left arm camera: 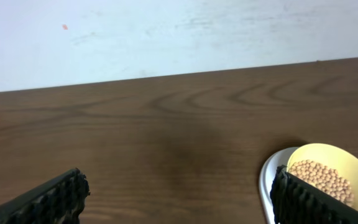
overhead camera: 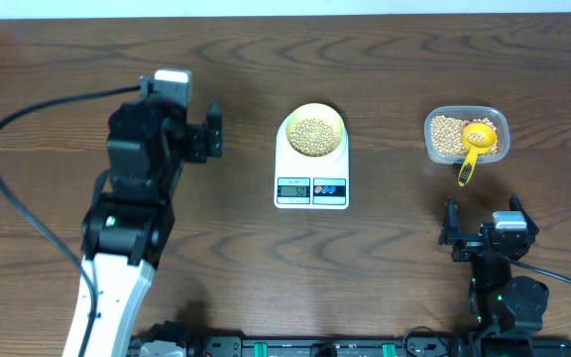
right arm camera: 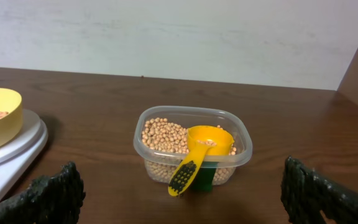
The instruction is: Scoop item into bowl and weigh 50g on scale
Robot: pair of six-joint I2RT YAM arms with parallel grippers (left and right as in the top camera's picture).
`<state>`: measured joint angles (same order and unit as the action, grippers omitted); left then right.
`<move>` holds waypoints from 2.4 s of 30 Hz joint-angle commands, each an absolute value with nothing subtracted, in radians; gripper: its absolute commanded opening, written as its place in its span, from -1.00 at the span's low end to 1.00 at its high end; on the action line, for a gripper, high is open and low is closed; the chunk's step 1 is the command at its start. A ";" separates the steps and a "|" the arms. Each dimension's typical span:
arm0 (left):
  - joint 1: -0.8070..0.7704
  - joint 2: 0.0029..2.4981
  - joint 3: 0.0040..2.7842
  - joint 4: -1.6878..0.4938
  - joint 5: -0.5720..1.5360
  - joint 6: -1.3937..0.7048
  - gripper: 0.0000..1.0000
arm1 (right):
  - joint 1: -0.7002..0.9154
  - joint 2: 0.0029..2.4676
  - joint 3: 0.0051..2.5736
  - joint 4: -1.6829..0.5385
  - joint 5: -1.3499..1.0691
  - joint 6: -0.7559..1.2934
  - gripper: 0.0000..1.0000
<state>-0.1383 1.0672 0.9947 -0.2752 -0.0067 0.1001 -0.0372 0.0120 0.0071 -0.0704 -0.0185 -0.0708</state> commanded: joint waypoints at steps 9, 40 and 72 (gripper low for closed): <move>-0.098 0.839 0.831 -0.287 -0.012 0.084 0.91 | -0.044 0.006 0.006 -0.075 -0.021 -0.084 0.99; -0.023 0.233 0.310 0.007 -0.012 -0.047 0.92 | -0.044 0.006 0.006 -0.075 -0.022 -0.084 0.99; 0.030 0.002 0.094 0.097 -0.012 -0.088 0.92 | -0.044 0.006 0.006 -0.075 -0.022 -0.084 0.99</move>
